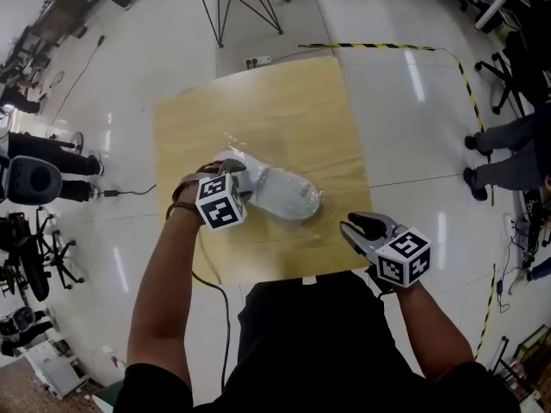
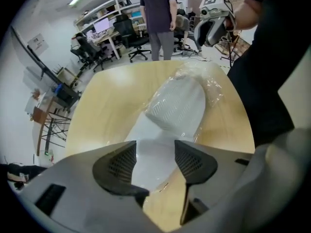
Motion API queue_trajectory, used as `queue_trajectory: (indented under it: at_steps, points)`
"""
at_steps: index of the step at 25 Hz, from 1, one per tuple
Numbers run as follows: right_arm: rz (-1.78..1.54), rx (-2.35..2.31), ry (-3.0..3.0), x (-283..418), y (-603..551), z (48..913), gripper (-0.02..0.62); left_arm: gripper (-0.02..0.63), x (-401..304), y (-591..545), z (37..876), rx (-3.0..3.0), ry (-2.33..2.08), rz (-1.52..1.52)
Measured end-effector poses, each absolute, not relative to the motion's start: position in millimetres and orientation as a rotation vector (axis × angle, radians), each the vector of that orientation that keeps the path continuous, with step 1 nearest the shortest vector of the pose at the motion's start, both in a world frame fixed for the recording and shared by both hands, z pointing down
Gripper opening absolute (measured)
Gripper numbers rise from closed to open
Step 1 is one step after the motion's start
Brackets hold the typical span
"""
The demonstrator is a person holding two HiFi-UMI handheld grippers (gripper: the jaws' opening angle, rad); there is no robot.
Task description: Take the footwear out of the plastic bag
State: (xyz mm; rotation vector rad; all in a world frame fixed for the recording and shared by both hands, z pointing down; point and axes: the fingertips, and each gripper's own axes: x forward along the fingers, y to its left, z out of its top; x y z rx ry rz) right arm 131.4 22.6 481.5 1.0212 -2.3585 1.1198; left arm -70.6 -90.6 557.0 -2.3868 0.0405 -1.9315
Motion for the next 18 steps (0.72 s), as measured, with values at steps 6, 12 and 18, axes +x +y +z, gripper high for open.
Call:
queue_trajectory:
  at_steps: [6, 12, 18]
  points:
    - [1.237, 1.082, -2.332, 108, 21, 497, 0.137, 0.229, -71, -86, 569, -2.482, 0.019, -1.868]
    - [1.275, 1.101, -2.306, 108, 15, 509, 0.137, 0.202, -76, -68, 570, -2.750, 0.376, -1.813]
    - [1.281, 1.098, -2.275, 101, 8, 516, 0.134, 0.184, -99, -25, 565, -2.932, 0.654, -1.850]
